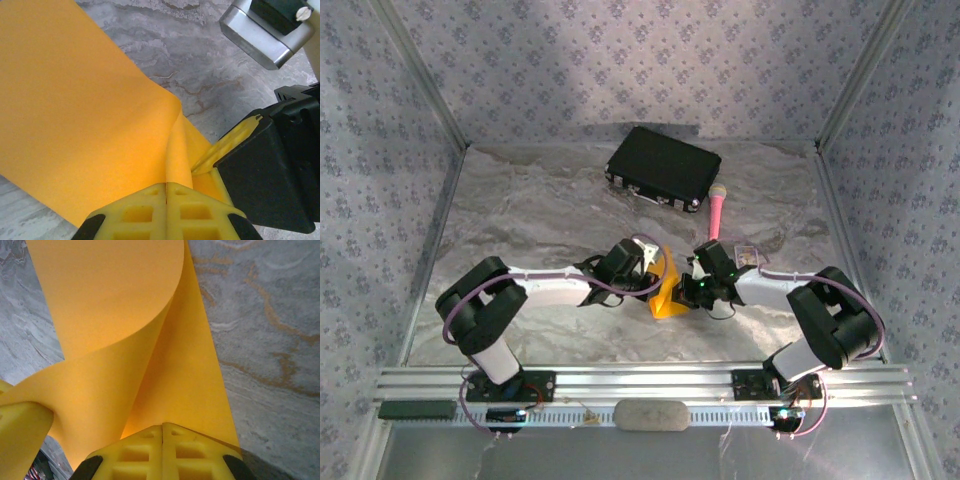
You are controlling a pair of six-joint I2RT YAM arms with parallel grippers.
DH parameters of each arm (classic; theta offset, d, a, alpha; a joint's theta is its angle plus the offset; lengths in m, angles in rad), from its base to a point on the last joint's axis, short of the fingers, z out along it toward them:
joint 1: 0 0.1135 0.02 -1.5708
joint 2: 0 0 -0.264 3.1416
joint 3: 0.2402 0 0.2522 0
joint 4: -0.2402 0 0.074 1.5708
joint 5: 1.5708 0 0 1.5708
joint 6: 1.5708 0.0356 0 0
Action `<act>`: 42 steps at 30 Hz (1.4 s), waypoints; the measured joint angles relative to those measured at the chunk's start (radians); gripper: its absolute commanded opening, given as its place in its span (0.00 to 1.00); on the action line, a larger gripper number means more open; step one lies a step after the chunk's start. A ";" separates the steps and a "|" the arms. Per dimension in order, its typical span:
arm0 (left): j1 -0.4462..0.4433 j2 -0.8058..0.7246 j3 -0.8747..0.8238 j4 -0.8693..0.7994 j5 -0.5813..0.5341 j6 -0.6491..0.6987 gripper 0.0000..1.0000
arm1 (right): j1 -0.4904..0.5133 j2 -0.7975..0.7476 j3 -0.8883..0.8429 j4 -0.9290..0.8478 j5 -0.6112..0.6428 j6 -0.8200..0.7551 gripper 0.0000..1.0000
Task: Fold a paper plane with a square sheet of paper (pick it up from the middle)
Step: Fold the triangle a second time at the center of the table.
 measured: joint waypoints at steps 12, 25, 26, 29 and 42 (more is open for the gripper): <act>0.005 0.032 -0.002 -0.005 -0.026 0.008 0.01 | 0.000 0.000 0.000 0.000 0.000 0.000 0.05; 0.005 0.032 -0.020 -0.004 -0.067 0.016 0.01 | 0.000 0.000 0.001 0.000 0.000 0.000 0.05; 0.005 0.032 -0.021 -0.004 -0.067 0.016 0.02 | 0.000 0.000 0.001 0.000 0.000 0.000 0.05; 0.005 0.032 -0.021 -0.004 -0.067 0.016 0.02 | 0.000 0.000 0.001 0.000 0.000 0.000 0.05; 0.005 0.044 -0.025 -0.003 -0.075 0.015 0.02 | 0.000 0.000 0.001 -0.001 0.000 0.000 0.05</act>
